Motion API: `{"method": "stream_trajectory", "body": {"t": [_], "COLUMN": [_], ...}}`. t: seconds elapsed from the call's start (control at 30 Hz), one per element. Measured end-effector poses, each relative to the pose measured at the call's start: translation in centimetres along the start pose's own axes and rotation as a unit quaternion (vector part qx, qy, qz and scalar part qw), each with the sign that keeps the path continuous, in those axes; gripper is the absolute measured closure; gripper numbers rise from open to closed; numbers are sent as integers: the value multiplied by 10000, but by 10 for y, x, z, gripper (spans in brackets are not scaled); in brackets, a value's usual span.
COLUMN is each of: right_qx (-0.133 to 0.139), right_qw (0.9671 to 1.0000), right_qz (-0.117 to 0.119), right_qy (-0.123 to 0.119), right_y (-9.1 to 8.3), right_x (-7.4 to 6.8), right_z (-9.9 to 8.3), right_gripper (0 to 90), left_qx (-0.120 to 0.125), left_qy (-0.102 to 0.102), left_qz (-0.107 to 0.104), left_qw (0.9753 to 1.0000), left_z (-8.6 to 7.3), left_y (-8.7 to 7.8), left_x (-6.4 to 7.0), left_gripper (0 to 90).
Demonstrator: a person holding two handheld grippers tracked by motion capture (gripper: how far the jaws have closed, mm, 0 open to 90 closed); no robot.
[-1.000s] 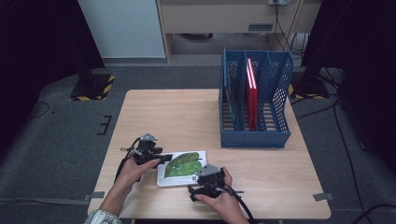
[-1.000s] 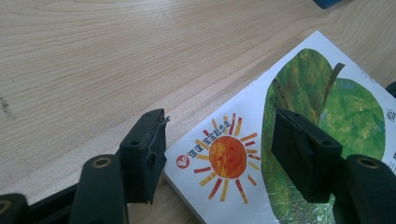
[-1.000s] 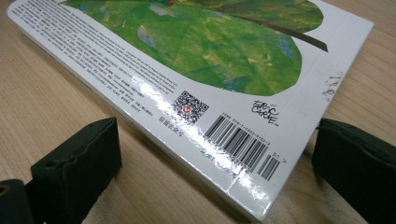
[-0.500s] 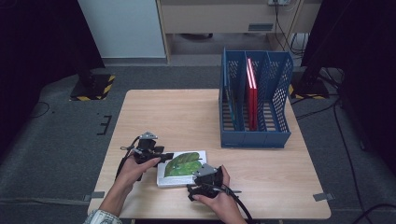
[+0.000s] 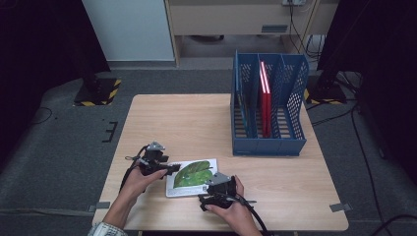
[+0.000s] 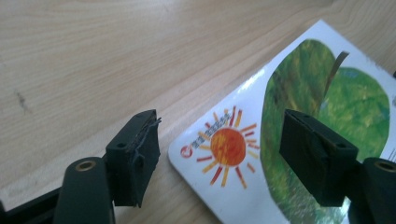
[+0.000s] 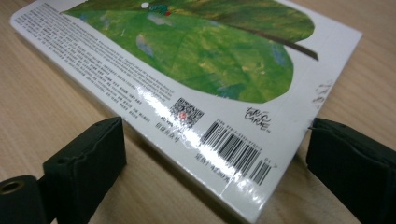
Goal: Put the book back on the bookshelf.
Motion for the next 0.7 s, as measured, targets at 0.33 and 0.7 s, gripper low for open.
{"method": "stream_trajectory", "body": {"t": [0.33, 0.7], "right_qx": [-13, -10], "right_qw": [9999, 9999], "right_qz": [99, 150], "right_qy": [101, 69], "right_y": [-3, -2], "right_x": [-5, -7], "right_z": [-6, -5], "right_gripper": [66, 57], "left_qx": [-414, -663], "left_qy": [80, 318], "left_qz": [-146, -184], "left_qw": [9990, 9971], "left_z": [-8, 1], "left_y": [7, 15], "left_x": [-1, -3], "left_gripper": [298, 322]}}
Point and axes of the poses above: each handheld gripper's, and its own axes: y roughly forward along the jaws, z roughly out of its top, x roughly to its right, the point moved 9 cm from there along y, roughly forward along the jaws, and after that the axes turned 10 degrees about z, right-handed, at the moved point
